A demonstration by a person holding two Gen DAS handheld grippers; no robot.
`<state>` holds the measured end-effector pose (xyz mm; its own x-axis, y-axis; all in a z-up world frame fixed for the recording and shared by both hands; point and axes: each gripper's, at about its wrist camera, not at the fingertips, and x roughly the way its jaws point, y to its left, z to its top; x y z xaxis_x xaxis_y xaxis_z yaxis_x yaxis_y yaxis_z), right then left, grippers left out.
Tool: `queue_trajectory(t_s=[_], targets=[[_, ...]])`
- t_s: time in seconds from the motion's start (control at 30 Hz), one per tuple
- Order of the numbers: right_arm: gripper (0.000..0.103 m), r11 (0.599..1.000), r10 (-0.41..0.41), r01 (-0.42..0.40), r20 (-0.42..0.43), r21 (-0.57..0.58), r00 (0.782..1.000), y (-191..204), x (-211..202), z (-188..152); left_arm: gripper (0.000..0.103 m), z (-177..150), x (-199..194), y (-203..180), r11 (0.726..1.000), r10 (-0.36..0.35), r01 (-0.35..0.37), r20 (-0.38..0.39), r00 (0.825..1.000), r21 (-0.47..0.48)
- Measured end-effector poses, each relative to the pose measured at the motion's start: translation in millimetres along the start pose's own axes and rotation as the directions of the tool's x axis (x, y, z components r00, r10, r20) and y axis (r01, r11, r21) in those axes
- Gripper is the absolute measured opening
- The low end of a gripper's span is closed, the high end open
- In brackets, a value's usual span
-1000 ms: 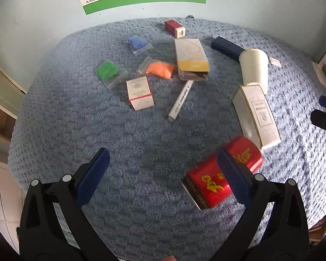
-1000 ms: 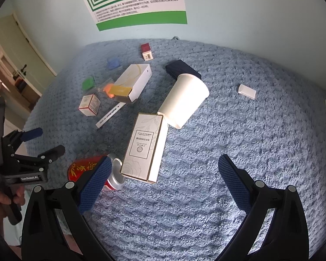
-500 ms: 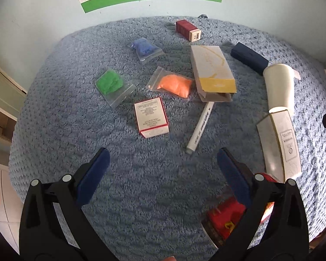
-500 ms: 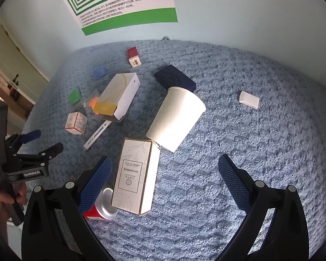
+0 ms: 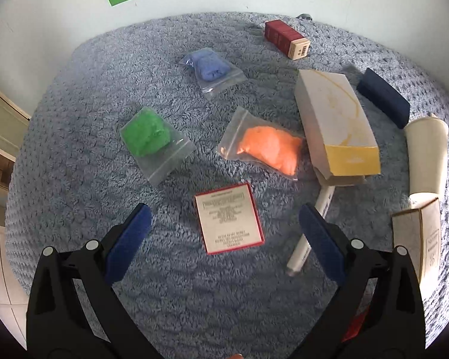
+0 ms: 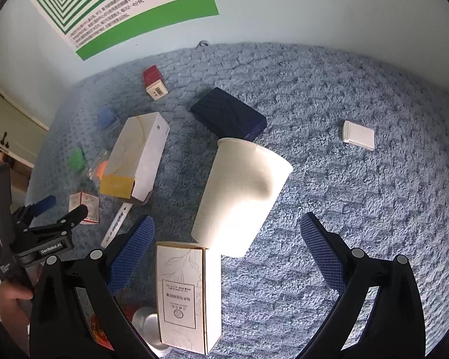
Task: Collect trash
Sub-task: 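Grasp the white paper cup with the right tool while the left tool grasps the white card box, then carry the cup and card box with both tools over the teal wastebasket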
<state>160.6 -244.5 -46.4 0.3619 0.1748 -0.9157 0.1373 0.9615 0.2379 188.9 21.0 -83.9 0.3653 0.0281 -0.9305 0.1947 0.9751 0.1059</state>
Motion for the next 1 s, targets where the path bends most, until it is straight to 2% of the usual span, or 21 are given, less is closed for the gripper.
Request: queue_trajectory(t_s=[0.4,0.5,0.53,0.57,0.6,0.63,0.87,1.0], targets=[[0.097,0.997,-0.052,0.054,-0.05,0.046,0.997,-3,32,9,0.095,11,24,3,0.999,-0.028,0.028,-0.032,0.999,-0.018],[0.096,0.997,-0.057,0.06,-0.055,0.054,0.997,-5,36,10,0.081,12,29,3,0.999,-0.045,0.045,-0.036,0.998,-0.019],[0.095,0.997,-0.06,0.063,-0.059,0.055,0.996,-5,38,9,0.069,12,30,2,0.999,-0.047,0.046,-0.04,0.998,-0.019],[0.089,0.996,-0.059,0.063,-0.059,0.057,0.996,-5,39,10,0.058,12,33,2,0.998,-0.055,0.054,-0.051,0.997,-0.018],[0.08,0.996,-0.056,0.06,-0.065,0.063,0.996,-6,41,9,0.052,13,34,2,0.998,-0.061,0.06,-0.057,0.997,-0.02],[0.068,0.996,-0.045,0.05,-0.074,0.072,0.996,-7,44,9,0.043,12,36,3,0.997,-0.069,0.067,-0.062,0.996,-0.026],[0.065,0.996,-0.018,0.023,-0.059,0.086,0.998,-12,38,5,0.04,10,26,8,0.996,-0.088,0.087,-0.028,0.996,-0.032],[0.064,0.995,-0.007,0.008,-0.02,0.098,1.0,-17,23,3,0.04,5,11,15,0.985,-0.156,0.156,0.012,0.988,-0.073]])
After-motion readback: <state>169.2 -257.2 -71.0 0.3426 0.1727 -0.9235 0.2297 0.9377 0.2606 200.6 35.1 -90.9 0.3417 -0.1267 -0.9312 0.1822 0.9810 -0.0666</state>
